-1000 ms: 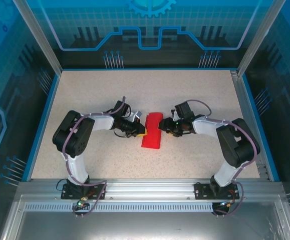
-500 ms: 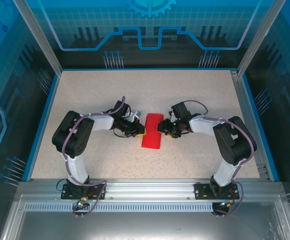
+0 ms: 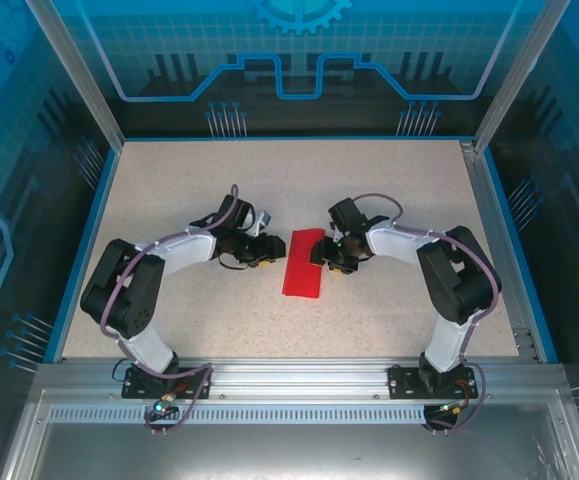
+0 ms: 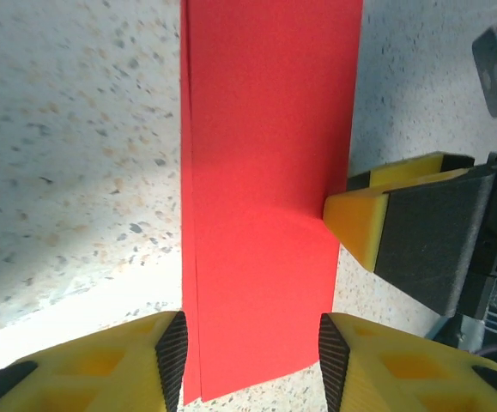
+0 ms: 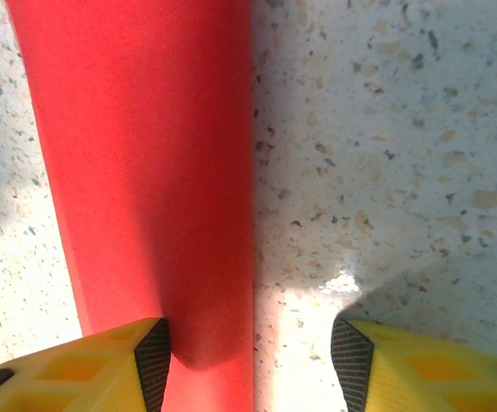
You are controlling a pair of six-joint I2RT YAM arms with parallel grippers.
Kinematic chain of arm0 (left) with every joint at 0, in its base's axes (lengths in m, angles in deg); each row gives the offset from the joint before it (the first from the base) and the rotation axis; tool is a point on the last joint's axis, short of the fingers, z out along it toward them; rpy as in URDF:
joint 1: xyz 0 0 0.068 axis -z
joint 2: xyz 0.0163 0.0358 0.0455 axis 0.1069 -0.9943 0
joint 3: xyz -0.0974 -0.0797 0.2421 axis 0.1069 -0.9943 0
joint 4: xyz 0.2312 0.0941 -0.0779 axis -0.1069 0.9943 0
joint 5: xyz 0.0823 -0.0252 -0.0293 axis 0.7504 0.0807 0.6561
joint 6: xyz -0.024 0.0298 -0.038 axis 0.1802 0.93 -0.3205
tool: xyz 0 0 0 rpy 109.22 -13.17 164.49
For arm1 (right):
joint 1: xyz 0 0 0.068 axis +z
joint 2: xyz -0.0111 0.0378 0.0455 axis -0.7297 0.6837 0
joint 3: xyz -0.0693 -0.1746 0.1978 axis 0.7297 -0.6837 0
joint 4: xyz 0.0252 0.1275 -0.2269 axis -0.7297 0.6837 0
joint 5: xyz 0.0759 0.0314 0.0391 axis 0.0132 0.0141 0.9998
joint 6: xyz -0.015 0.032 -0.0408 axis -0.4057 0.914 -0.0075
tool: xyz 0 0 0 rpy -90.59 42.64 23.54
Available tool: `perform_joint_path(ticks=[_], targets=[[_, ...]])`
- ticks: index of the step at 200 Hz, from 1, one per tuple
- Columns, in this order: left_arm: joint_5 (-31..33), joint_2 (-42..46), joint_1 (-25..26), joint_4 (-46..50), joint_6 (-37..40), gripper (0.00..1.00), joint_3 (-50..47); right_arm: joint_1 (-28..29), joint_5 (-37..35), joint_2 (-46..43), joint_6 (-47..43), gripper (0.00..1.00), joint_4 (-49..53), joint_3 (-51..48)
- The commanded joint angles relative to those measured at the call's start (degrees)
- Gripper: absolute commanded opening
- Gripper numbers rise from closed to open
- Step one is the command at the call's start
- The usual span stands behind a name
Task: Fold a paper plane with a square sheet of paper (pick it up from the middle)
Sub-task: First fold in half a square sheet of paper at the center of the table.
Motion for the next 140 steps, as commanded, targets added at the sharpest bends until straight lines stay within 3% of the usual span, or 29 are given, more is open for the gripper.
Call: perform_joint_path(ticks=[1,140], targets=[[5.53,2.26,-0.53,2.99,-0.61,0.47,-1.39,0.94,-4.1,3.46,0.22,0.58,3.75,1.21],[5.86,4.29,-2.15,-0.26,-2.85,0.48,-3.9,2.25,-6.42,9.74,2.08,0.61,11.94,8.08]])
